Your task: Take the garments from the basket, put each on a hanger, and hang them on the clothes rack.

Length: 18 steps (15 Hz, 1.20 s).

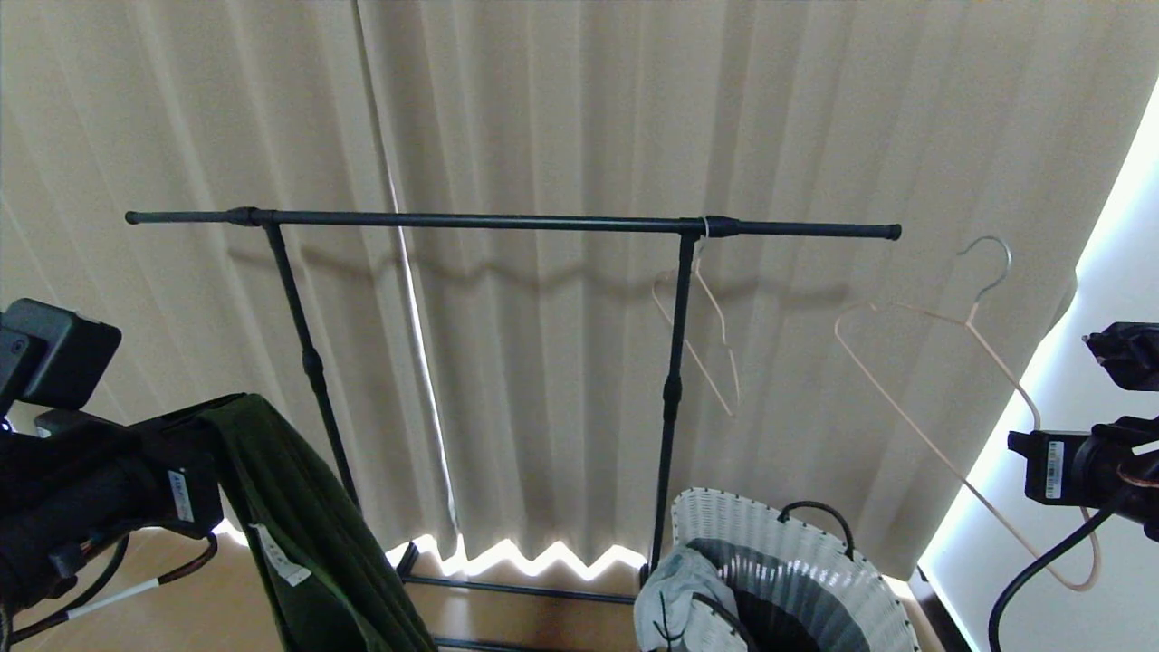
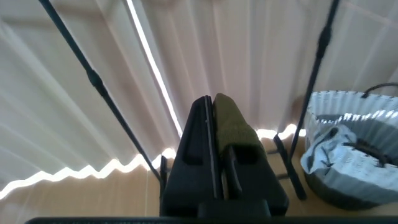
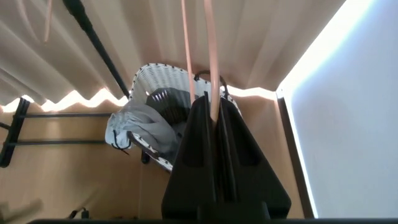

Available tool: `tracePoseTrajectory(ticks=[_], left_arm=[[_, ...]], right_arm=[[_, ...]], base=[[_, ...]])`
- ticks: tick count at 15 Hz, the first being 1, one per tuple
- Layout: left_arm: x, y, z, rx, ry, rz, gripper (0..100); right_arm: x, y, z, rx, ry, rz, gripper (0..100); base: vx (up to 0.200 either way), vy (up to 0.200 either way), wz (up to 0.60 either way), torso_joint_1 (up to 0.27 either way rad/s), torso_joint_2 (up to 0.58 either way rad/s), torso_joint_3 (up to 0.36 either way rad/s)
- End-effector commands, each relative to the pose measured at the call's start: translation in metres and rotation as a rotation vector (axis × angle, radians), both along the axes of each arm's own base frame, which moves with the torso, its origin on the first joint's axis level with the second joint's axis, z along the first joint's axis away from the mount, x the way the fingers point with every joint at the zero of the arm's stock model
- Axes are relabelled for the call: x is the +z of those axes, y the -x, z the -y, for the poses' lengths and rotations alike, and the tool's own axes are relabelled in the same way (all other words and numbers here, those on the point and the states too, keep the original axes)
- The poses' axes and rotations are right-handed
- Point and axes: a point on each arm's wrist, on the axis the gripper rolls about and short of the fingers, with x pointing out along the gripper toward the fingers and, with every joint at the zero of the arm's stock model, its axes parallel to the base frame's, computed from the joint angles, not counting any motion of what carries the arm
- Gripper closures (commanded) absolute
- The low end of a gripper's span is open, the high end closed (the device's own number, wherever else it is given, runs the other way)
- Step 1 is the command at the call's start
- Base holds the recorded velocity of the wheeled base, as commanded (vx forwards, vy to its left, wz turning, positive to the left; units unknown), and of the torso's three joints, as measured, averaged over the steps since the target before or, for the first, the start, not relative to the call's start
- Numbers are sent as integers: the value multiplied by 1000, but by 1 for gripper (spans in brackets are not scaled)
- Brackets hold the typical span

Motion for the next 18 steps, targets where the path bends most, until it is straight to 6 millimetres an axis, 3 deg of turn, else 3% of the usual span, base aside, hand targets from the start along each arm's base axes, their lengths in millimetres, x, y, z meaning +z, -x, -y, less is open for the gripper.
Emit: tracePoseTrajectory(ticks=[1,4,10,15,18], left_arm=[[-1,0,0,1,1,3,100],[-2,-4,1,1,2,-7,100],[-2,-6,1,1,0,-8,100],[-4,-8,2,3,-2,-17,100],[-1,-13,3,3,-2,-15,100]], right_arm=[[-1,0,0,3,0,-3,100],[3,6,-2,45,-25,20,100],[12,14,-9,120,-44,63,100],[27,32,-24,241,-67,145,100],[25,34,-34,303,-69,137,100]], base=[[0,0,0,0,0,0],[0,0,0,0,0,0],[0,200,0,6,4,2],[0,200,0,0,5,2],[0,200,0,2,1,5]])
